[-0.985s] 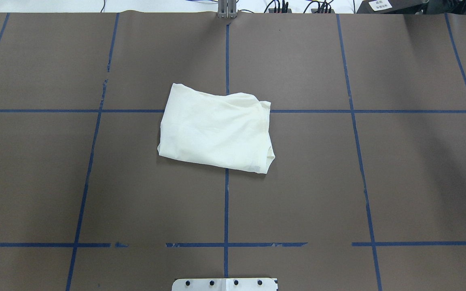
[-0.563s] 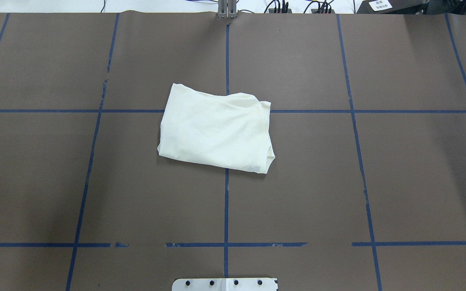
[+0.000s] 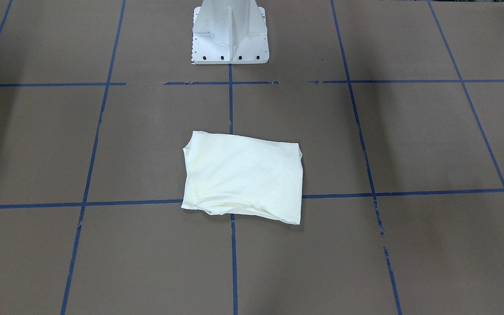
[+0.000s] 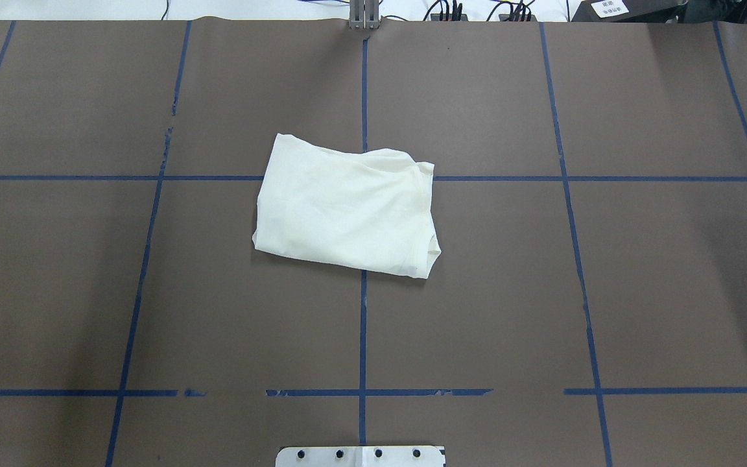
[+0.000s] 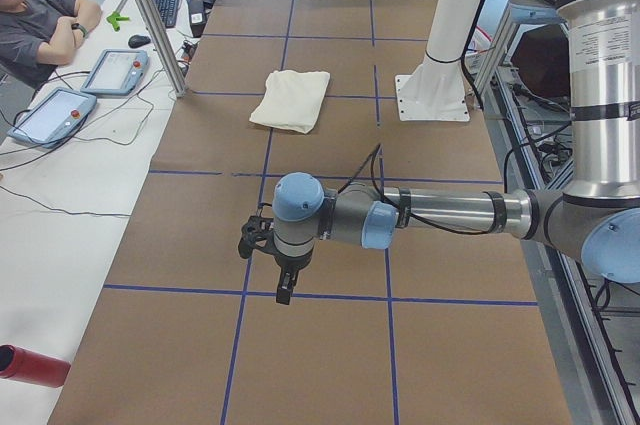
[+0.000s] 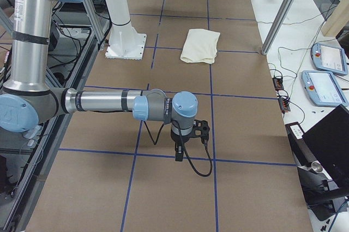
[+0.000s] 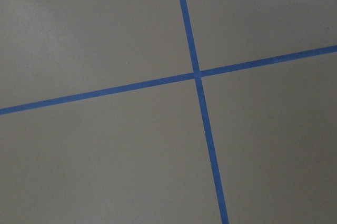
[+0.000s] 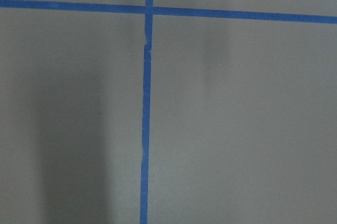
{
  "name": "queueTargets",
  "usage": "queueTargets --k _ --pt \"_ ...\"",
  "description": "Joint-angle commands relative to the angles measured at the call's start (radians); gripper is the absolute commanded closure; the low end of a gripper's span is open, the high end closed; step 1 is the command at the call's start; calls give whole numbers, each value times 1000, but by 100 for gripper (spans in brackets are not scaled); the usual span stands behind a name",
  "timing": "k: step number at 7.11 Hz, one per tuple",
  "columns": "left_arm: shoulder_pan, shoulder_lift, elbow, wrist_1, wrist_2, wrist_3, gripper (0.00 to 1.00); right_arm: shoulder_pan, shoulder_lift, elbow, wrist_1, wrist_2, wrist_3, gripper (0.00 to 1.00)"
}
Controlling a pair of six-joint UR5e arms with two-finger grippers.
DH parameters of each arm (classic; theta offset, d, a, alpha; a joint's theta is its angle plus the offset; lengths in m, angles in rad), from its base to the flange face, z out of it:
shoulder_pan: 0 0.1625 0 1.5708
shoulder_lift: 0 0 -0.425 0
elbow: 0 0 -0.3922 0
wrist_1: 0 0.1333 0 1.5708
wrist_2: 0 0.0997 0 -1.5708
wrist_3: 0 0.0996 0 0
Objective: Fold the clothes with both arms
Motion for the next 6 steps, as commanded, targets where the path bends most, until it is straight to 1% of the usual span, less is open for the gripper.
queueTargets --k 1,3,5,6 --pt "7 11 7 -6 11 -1 1 0 2 14 -11 -12 5 0" --pt "5 24 2 2 -3 -1 1 0 1 11 -13 6 0 0" --pt "4 25 -11 72 -26 9 1 -1 2 11 -12 8 3 0" --pt "4 24 -19 74 -26 7 1 -1 2 12 -11 8 3 0"
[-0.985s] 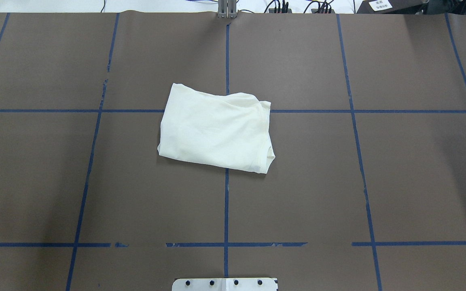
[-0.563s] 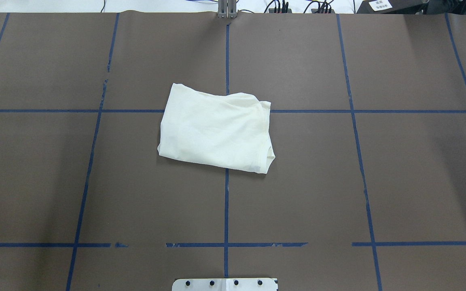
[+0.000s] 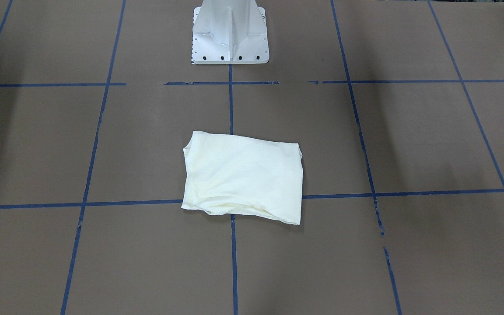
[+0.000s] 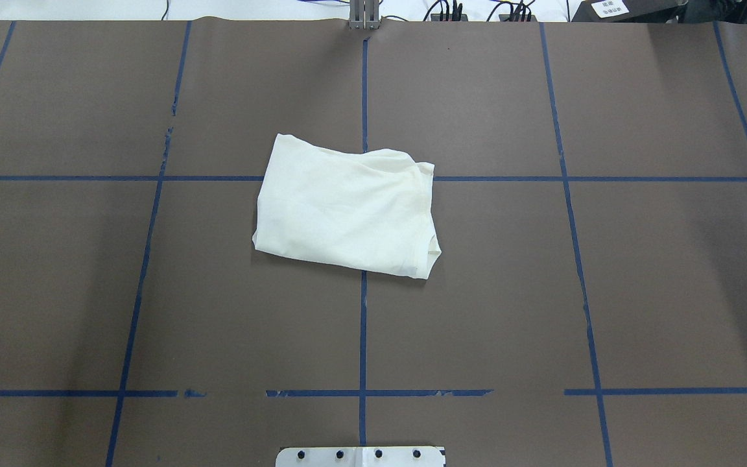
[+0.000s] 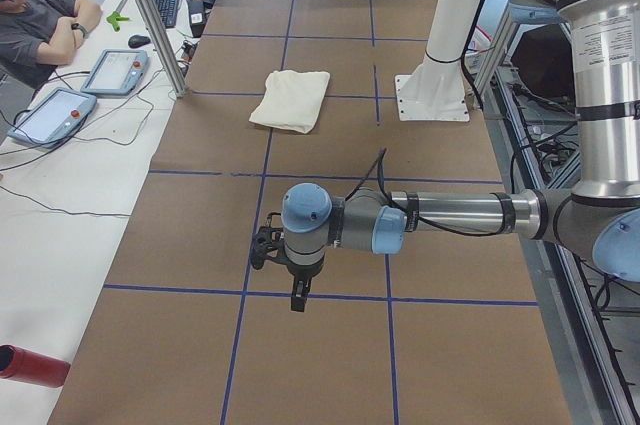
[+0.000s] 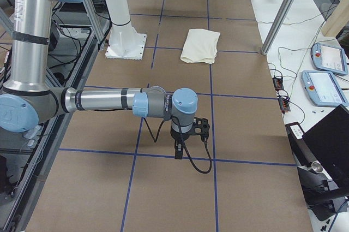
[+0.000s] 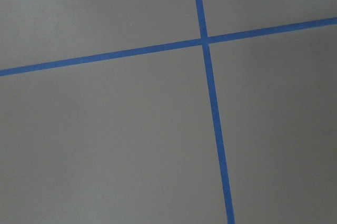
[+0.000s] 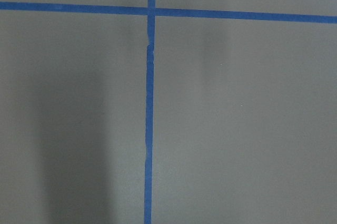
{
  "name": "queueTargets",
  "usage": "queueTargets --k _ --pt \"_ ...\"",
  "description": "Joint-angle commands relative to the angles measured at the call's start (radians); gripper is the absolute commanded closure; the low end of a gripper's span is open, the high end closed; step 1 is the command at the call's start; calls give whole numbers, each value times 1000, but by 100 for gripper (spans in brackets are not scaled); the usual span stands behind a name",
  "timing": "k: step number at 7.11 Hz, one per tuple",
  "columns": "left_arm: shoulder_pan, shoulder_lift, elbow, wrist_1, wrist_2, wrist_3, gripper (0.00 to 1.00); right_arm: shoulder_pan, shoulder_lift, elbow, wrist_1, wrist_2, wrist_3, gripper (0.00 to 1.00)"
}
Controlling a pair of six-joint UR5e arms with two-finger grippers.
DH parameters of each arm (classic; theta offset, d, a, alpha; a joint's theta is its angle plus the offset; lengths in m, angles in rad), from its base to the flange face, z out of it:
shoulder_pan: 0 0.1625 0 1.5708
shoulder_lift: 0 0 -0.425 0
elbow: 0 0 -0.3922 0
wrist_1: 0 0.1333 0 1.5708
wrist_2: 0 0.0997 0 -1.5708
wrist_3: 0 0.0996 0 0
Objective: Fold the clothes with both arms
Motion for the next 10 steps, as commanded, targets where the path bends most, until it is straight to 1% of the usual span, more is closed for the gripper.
queueTargets --k 1,3,10 --pt "-1 0 -18 9 -11 2 1 -2 0 1 2 -1 1 0" --pt "-1 0 -15 6 -11 0 1 -2 0 -2 26 -1 1 0" --pt "-1 0 -22 4 -11 0 1 -11 -1 6 27 1 -6 0"
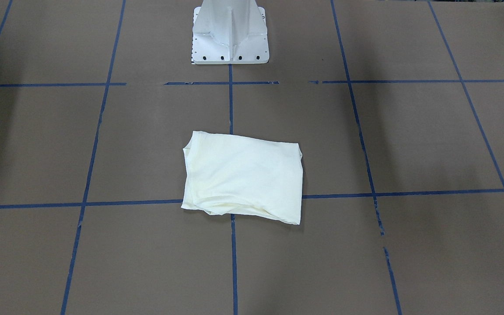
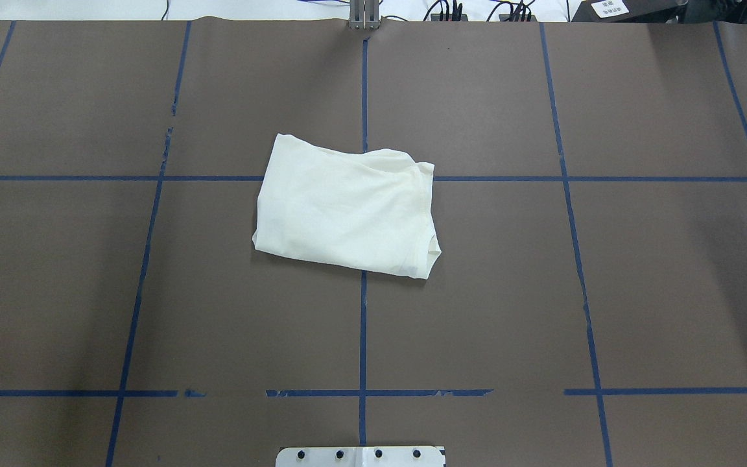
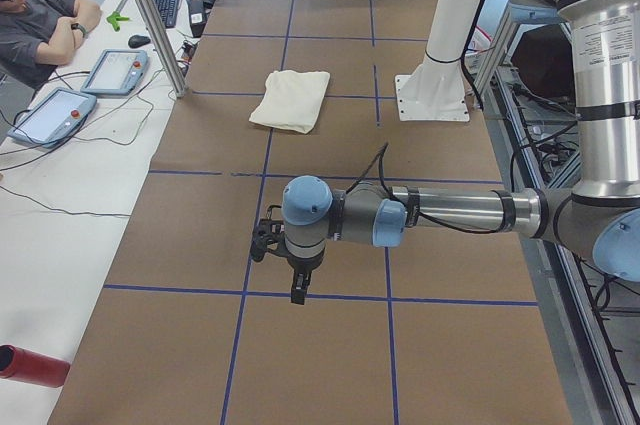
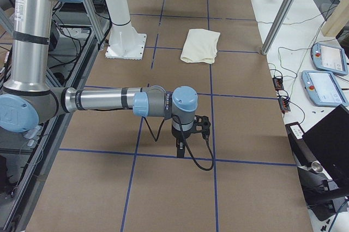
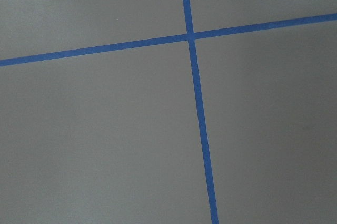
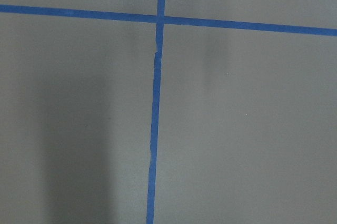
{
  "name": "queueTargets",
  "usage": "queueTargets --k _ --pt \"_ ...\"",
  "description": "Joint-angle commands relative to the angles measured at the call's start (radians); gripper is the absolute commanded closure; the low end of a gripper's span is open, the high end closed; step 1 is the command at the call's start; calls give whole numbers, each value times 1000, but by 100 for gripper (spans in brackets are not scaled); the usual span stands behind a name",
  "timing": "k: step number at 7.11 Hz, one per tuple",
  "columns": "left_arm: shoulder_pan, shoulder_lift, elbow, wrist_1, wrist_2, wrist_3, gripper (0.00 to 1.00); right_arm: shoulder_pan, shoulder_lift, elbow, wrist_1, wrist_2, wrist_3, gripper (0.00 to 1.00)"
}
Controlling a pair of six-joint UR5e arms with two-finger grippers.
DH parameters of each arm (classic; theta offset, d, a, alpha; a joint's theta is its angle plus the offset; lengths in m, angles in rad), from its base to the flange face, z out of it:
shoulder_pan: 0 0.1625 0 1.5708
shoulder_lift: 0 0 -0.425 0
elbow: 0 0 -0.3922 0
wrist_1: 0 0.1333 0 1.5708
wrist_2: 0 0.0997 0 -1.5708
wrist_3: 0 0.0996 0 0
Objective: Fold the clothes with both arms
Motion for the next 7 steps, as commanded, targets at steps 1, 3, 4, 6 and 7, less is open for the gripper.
queueTargets --k 1,3,4,6,7 --pt "0 0 -3 0 0 0 1 -3 -2 2 1 0 4 0" --pt "0 -2 -10 0 2 2 1 -3 -2 2 1 0 4 0" --pt "0 0 -18 1 2 2 1 -3 -2 2 1 0 4 0" --pt "0 -2 -41 3 4 0 1 -3 -3 2 1 0 2 0" --pt "0 0 -47 4 7 -3 1 -3 -3 0 1 0 2 0"
